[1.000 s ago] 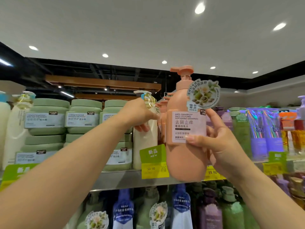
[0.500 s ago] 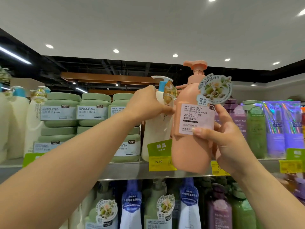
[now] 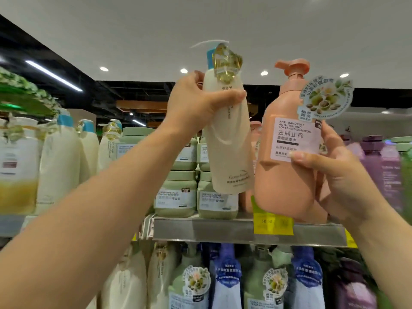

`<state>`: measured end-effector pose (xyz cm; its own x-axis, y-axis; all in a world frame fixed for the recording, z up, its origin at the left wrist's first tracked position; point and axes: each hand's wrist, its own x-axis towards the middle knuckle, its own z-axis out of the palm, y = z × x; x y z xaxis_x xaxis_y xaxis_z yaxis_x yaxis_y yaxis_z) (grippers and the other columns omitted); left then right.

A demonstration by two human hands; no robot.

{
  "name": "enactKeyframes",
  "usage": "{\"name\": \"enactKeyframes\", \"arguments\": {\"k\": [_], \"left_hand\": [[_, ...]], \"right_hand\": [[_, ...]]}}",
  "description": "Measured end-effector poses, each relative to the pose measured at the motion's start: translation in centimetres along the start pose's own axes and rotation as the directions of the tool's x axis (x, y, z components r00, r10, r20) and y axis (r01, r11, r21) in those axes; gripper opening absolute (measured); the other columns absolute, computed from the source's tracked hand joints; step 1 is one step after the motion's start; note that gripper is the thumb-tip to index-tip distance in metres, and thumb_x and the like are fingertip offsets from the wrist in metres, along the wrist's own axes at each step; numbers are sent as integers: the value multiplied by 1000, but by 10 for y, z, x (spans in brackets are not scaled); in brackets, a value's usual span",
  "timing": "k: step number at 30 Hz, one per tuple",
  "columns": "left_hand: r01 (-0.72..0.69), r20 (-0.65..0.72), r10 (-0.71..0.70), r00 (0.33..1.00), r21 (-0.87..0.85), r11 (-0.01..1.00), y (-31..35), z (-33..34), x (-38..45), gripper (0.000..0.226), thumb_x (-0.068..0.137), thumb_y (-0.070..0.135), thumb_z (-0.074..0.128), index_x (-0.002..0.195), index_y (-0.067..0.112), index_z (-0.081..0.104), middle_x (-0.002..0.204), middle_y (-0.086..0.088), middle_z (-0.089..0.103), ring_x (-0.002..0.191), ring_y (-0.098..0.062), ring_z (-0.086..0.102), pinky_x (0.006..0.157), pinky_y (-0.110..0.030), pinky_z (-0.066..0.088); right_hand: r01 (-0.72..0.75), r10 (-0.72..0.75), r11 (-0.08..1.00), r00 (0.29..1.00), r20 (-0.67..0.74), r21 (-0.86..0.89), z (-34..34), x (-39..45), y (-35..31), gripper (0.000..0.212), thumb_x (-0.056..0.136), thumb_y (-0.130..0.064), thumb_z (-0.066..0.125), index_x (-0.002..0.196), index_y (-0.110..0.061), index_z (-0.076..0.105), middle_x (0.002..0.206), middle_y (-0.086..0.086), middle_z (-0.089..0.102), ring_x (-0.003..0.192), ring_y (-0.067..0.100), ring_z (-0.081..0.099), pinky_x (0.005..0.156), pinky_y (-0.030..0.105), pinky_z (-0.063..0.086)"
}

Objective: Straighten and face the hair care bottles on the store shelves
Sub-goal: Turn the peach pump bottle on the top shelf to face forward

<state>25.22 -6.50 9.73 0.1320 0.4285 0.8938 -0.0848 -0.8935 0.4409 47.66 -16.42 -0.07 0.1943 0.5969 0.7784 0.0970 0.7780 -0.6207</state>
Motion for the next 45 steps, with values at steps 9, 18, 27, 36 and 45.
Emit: {"name": "enactKeyframes", "arguments": {"k": [9, 18, 27, 36, 45], "left_hand": [[52, 16, -54, 998, 105, 993, -4, -133, 0, 55, 65, 34, 88, 111, 13, 66, 98, -1, 74, 83, -11, 73, 68, -27, 59], [73, 18, -79, 997, 223, 972, -42, -238, 1, 46, 61, 36, 90, 98, 17, 71, 84, 4, 76, 77, -12, 74, 65, -27, 60], [98, 123, -151, 981, 353, 930, -82, -292, 13, 56, 54, 49, 90, 99, 22, 69, 87, 5, 76, 76, -10, 74, 68, -32, 62], [89, 114, -155, 981, 445, 891, -130, -279, 19, 53, 63, 58, 81, 101, 29, 59, 90, 10, 70, 74, -5, 69, 51, -22, 51], [90, 169, -185, 968, 457, 885, -136, -264, 22, 69, 51, 70, 77, 103, 30, 57, 93, 8, 70, 80, -10, 69, 63, -33, 60]], "right_hand": [[-3, -5, 998, 991, 134, 57, 115, 24, 31, 111, 49, -12, 92, 148, -31, 44, 120, 4, 75, 105, 25, 73, 74, 31, 61], [-30, 4, 994, 970, 242, 106, 233, 40, 69, 91, 50, -21, 91, 126, -51, 51, 110, 2, 78, 97, 22, 76, 69, 28, 61], [19, -27, 999, 976, 214, 37, 290, 45, 86, 101, 52, -21, 94, 138, -49, 49, 119, 4, 74, 107, 26, 73, 77, 37, 62], [22, -8, 996, 988, 155, -90, 303, 33, 87, 109, 51, -23, 96, 143, -50, 43, 115, 1, 76, 100, 24, 75, 74, 35, 62], [27, -18, 994, 996, 85, -109, 288, 17, 76, 104, 57, -9, 91, 144, -43, 46, 110, 0, 77, 96, 22, 76, 67, 29, 61]]}}
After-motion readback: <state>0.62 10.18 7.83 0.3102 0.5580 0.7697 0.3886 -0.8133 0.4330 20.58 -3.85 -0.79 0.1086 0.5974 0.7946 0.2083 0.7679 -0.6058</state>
